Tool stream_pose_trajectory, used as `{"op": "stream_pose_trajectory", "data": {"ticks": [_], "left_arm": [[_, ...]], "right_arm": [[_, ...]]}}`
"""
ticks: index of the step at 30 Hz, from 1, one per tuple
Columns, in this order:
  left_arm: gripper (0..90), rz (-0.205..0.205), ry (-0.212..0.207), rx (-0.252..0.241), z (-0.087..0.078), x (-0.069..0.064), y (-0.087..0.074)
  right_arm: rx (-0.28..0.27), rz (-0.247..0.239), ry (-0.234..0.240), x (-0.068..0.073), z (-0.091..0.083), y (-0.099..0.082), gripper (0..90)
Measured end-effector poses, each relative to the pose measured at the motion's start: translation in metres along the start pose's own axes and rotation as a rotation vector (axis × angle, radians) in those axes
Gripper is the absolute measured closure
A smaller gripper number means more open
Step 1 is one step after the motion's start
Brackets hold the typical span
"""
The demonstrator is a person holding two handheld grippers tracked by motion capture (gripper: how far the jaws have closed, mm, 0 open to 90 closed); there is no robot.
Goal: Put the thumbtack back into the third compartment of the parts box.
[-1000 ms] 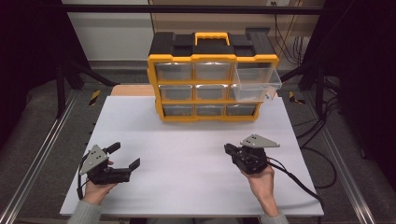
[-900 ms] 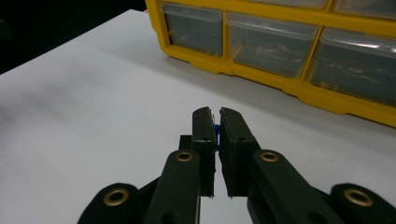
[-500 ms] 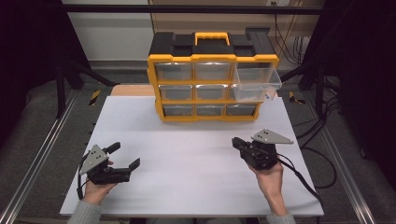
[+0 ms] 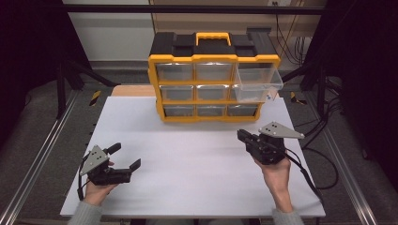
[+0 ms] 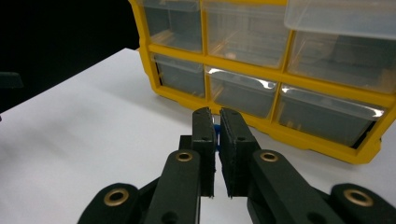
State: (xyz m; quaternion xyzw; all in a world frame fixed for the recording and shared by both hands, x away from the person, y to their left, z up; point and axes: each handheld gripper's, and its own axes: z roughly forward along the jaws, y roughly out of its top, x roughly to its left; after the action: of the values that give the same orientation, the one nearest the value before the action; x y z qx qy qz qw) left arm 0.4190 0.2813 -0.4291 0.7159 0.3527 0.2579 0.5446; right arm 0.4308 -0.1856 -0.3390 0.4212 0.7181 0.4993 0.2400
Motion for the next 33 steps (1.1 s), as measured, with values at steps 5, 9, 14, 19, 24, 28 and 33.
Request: {"op": "stream_pose_trajectory", "data": {"ticks": [5, 9, 14, 19, 24, 28, 33], "left_arm": [[2.0, -0.001, 0.0, 0.0, 0.0, 0.0, 0.0], [2.0, -0.001, 0.0, 0.0, 0.0, 0.0, 0.0], [1.9, 0.001, 0.002, 0.0, 0.0, 0.0, 0.0], [2.0, -0.001, 0.001, 0.0, 0.0, 0.0, 0.0], [2.0, -0.002, 0.001, 0.0, 0.0, 0.0, 0.0], [1.9, -0.002, 0.0, 0.0, 0.0, 0.0, 0.0], [1.9, -0.003, 0.0, -0.001, 0.0, 0.0, 0.0]], "right_arm": [[-0.01, -0.003, -0.01, -0.001, -0.004, 0.009, 85.3], [-0.015, -0.005, -0.01, -0.003, -0.007, 0.013, 85.3], [-0.024, -0.006, -0.016, -0.004, -0.011, 0.021, 85.3], [-0.037, -0.016, -0.025, -0.006, -0.016, 0.03, 85.3], [-0.047, -0.015, -0.033, -0.007, -0.021, 0.039, 85.3], [-0.059, -0.018, -0.042, -0.008, -0.026, 0.047, 85.3], [-0.072, -0.025, -0.051, -0.009, -0.029, 0.056, 85.3]]}}
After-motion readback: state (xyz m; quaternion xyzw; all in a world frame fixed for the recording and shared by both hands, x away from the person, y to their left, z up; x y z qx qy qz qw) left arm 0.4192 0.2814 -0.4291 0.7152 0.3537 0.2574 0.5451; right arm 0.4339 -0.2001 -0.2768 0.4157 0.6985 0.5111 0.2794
